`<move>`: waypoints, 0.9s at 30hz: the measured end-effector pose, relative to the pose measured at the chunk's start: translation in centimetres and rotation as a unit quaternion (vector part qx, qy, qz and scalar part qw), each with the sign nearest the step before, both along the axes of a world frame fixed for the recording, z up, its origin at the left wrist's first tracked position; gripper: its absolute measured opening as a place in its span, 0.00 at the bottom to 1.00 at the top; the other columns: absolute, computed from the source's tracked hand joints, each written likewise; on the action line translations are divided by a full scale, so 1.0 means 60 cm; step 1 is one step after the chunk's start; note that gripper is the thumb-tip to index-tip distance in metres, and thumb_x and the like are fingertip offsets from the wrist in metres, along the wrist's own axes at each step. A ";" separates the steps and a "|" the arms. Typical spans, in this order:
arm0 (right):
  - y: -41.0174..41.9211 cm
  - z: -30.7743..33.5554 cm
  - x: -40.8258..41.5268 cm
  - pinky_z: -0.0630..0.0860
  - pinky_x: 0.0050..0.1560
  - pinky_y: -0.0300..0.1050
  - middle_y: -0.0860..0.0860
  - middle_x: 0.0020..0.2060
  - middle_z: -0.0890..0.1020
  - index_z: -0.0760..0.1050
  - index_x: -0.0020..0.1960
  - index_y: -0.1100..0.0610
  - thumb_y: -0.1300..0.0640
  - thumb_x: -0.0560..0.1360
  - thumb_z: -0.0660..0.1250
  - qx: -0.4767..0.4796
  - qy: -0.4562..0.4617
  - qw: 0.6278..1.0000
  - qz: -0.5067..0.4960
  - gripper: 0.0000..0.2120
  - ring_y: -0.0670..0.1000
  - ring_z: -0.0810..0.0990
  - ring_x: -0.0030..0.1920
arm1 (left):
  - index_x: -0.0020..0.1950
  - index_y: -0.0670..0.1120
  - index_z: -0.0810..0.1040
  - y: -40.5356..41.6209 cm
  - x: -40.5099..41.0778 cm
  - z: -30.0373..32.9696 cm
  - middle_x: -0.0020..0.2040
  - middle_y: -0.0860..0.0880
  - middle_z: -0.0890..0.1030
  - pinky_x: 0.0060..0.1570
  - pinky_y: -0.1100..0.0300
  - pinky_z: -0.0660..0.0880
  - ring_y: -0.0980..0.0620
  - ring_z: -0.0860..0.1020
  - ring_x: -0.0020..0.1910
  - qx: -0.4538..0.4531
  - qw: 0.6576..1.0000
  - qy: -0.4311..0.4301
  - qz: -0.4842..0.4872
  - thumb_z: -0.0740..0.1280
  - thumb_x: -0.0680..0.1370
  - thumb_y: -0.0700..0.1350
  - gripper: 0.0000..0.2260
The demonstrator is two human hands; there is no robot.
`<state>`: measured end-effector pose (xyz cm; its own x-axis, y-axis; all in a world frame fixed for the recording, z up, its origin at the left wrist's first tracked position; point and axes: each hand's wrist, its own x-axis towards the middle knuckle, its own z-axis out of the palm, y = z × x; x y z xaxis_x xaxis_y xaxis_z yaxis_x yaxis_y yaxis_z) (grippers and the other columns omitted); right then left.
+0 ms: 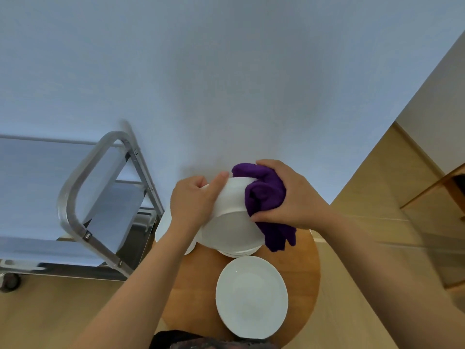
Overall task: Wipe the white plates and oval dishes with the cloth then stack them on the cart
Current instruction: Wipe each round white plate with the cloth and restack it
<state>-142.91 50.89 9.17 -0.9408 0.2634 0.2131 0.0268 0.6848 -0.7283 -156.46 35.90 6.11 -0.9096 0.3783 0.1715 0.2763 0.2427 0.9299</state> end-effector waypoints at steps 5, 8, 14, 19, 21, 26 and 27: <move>-0.001 0.000 0.014 0.78 0.45 0.34 0.34 0.50 0.79 0.71 0.55 0.39 0.48 0.52 0.80 -0.188 0.100 0.972 -0.104 0.33 0.39 0.79 0.51 | 0.22 0.53 0.66 -0.019 -0.014 0.017 0.23 0.56 0.66 0.28 0.67 0.65 0.58 0.65 0.25 0.115 0.988 -0.103 0.026 0.67 0.62 0.66 0.21; -0.010 -0.021 0.017 0.80 0.49 0.48 0.48 0.52 0.81 0.73 0.57 0.50 0.51 0.54 0.78 -0.335 0.153 0.920 -0.132 0.33 0.51 0.81 0.53 | 0.31 0.51 0.78 -0.026 -0.023 0.013 0.35 0.52 0.80 0.47 0.50 0.76 0.52 0.78 0.38 0.215 0.938 -0.267 0.045 0.68 0.62 0.67 0.20; 0.000 -0.027 0.014 0.80 0.46 0.50 0.54 0.48 0.83 0.76 0.55 0.54 0.58 0.62 0.73 -0.454 0.188 0.854 -0.175 0.22 0.55 0.82 0.49 | 0.35 0.59 0.83 -0.021 -0.004 -0.006 0.34 0.56 0.84 0.41 0.54 0.77 0.55 0.83 0.37 0.190 0.920 -0.343 0.015 0.63 0.73 0.67 0.17; 0.042 0.001 0.031 0.80 0.39 0.45 0.52 0.42 0.85 0.79 0.51 0.55 0.59 0.61 0.74 -0.464 0.141 0.865 -0.130 0.18 0.53 0.84 0.43 | 0.43 0.55 0.81 -0.035 -0.053 0.041 0.44 0.55 0.84 0.42 0.62 0.77 0.54 0.82 0.44 -0.009 0.967 -0.186 -0.173 0.57 0.76 0.66 0.20; 0.037 0.008 0.021 0.79 0.38 0.43 0.52 0.40 0.85 0.80 0.48 0.55 0.60 0.58 0.76 -0.438 0.102 0.886 -0.111 0.19 0.52 0.84 0.42 | 0.31 0.52 0.76 -0.008 -0.045 0.068 0.30 0.60 0.79 0.33 0.72 0.69 0.61 0.77 0.30 -0.053 0.975 -0.085 -0.198 0.59 0.76 0.64 0.21; 0.012 0.013 -0.001 0.81 0.43 0.44 0.49 0.46 0.84 0.77 0.53 0.52 0.54 0.55 0.79 -0.336 0.091 0.927 -0.141 0.26 0.49 0.84 0.46 | 0.25 0.49 0.61 0.037 -0.025 0.066 0.20 0.57 0.63 0.23 0.72 0.62 0.59 0.64 0.21 -0.038 0.991 0.039 -0.119 0.69 0.72 0.59 0.25; 0.015 0.015 0.001 0.81 0.44 0.43 0.49 0.48 0.83 0.76 0.54 0.52 0.54 0.56 0.78 -0.318 0.103 0.929 -0.156 0.27 0.48 0.83 0.47 | 0.25 0.49 0.61 0.035 -0.024 0.057 0.20 0.57 0.63 0.23 0.72 0.62 0.59 0.64 0.21 -0.020 0.994 0.029 -0.105 0.69 0.71 0.59 0.25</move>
<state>-142.88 51.78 10.07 -0.7534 0.6516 0.0887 -0.0333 0.0968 -0.9947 -157.92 37.98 9.55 -0.7989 0.5666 0.2018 0.3768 0.2100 0.9022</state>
